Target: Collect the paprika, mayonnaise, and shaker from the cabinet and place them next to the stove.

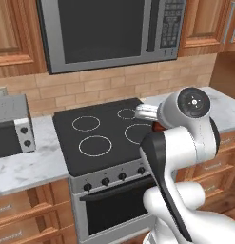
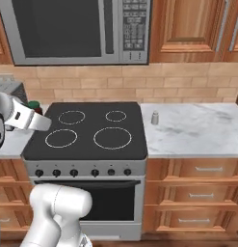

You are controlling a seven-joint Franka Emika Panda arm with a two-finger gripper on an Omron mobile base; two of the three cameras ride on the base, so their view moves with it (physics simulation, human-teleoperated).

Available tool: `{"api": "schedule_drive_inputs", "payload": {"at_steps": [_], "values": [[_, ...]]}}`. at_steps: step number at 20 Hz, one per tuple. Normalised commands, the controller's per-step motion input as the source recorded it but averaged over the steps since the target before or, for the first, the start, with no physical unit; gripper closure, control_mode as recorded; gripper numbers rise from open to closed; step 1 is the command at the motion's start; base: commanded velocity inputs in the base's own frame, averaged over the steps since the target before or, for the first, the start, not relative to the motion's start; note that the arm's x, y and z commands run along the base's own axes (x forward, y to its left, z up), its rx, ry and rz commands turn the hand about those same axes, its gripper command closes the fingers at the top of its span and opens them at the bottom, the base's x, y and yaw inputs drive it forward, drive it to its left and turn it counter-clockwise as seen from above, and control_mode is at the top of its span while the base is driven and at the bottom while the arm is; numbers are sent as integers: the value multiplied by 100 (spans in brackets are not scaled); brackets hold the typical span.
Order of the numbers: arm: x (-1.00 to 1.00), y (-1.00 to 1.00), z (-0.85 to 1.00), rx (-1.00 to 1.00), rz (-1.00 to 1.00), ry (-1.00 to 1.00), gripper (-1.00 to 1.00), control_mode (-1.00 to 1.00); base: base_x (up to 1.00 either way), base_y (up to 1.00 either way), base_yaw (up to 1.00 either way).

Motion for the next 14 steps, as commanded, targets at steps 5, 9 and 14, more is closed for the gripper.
{"api": "schedule_drive_inputs", "payload": {"at_steps": [5, 9, 14], "values": [[0, 0, 0, 0, 0, 0, 100, 100, 49, -46, 0], [0, 0, 0, 0, 0, 0, 100, 100, 59, -32, 6], [0, 0, 0, 0, 0, 0, 100, 100, 60, -21, 9]]}}
